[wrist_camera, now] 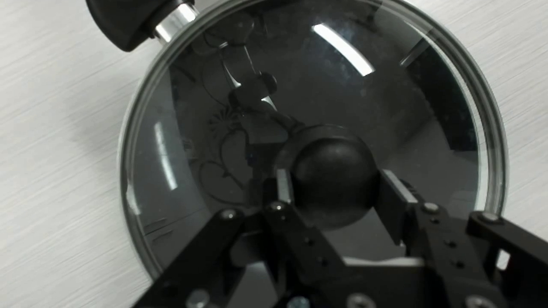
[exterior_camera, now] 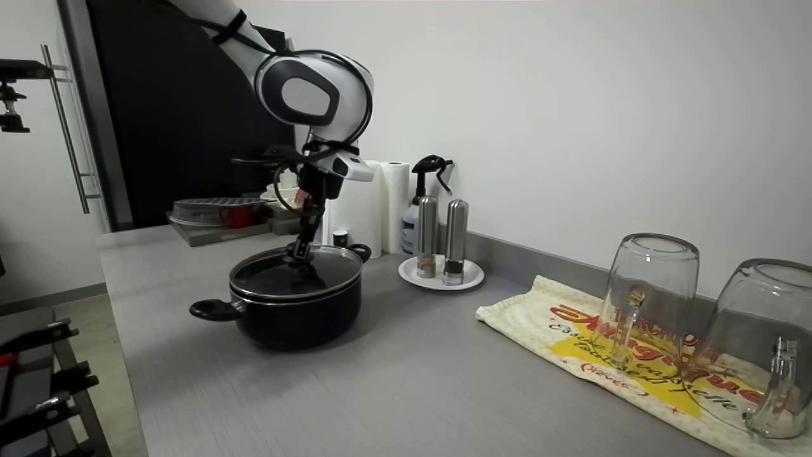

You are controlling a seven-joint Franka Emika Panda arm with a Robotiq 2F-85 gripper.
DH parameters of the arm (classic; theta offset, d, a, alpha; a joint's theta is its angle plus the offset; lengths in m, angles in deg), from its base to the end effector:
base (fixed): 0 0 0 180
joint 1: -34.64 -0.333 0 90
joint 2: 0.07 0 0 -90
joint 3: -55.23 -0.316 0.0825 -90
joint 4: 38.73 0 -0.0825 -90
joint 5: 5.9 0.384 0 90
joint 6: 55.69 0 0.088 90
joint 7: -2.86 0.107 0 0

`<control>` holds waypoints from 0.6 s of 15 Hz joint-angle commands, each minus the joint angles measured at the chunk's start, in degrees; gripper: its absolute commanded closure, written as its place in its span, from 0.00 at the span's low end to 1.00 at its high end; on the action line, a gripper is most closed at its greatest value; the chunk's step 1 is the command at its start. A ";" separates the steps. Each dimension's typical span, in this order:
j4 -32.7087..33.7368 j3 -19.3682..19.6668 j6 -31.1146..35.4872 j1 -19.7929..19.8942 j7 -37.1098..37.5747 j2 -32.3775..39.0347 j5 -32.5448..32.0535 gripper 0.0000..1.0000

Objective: Put the lid over the black pot

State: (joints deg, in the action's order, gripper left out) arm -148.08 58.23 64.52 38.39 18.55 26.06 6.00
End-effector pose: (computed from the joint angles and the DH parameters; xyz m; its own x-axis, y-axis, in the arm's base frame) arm 0.5959 -0.0595 0.2389 0.8345 -0.4679 -0.2910 -0.5005 -0.8646 -0.0451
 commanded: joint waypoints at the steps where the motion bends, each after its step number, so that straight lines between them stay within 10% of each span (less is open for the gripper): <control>1: 1.24 0.50 -1.14 -0.28 0.83 -0.22 0.40 0.75; 9: 1.14 0.44 -1.32 0.21 0.19 0.34 1.06 0.75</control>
State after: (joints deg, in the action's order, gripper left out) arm -148.05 58.60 64.48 38.60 18.55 26.26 6.00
